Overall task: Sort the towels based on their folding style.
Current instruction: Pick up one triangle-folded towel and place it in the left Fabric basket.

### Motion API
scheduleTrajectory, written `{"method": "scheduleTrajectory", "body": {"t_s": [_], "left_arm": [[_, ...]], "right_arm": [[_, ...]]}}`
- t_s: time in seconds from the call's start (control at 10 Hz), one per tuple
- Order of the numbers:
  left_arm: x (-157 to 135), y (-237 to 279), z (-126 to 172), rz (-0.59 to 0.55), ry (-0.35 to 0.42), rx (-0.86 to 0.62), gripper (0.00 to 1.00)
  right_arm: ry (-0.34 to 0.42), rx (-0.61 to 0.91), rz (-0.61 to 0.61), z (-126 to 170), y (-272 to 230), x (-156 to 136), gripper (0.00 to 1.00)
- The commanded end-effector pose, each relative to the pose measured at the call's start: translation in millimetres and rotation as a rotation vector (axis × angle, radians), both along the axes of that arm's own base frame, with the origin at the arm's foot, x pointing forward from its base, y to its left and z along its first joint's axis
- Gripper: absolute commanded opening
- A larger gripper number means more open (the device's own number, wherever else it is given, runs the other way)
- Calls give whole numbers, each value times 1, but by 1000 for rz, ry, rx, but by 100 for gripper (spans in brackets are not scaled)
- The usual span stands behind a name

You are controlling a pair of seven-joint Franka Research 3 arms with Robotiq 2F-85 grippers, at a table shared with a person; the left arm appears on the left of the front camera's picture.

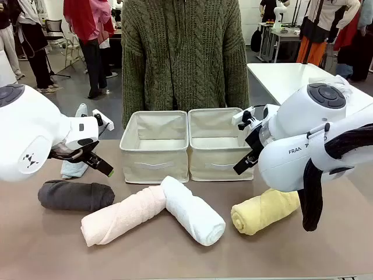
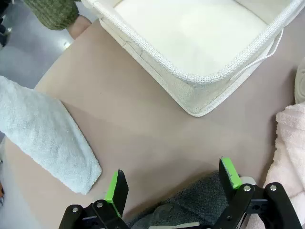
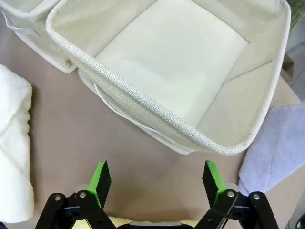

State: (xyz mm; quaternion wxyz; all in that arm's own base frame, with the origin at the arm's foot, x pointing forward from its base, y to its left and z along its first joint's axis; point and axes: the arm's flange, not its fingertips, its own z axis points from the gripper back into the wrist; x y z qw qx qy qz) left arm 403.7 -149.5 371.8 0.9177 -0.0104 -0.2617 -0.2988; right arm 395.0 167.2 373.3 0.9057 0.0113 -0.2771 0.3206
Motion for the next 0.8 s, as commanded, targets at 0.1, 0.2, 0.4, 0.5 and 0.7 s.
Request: {"method": "scheduleTrajectory", "body": {"t_s": [0.1, 0.2, 0.4, 0.5, 0.7], "left_arm": [[0, 0, 0, 0, -1, 0, 100], [0, 0, 0, 0, -1, 0, 100], [0, 0, 0, 0, -1, 0, 100], [0, 0, 0, 0, -1, 0, 100], [0, 0, 0, 0, -1, 0, 100]], "right_arm": [[0, 0, 0, 0, 0, 0, 100], [0, 0, 0, 0, 0, 0, 100], [0, 0, 0, 0, 0, 0, 100], [0, 0, 0, 0, 0, 0, 100], [0, 0, 0, 0, 0, 0, 100]]}}
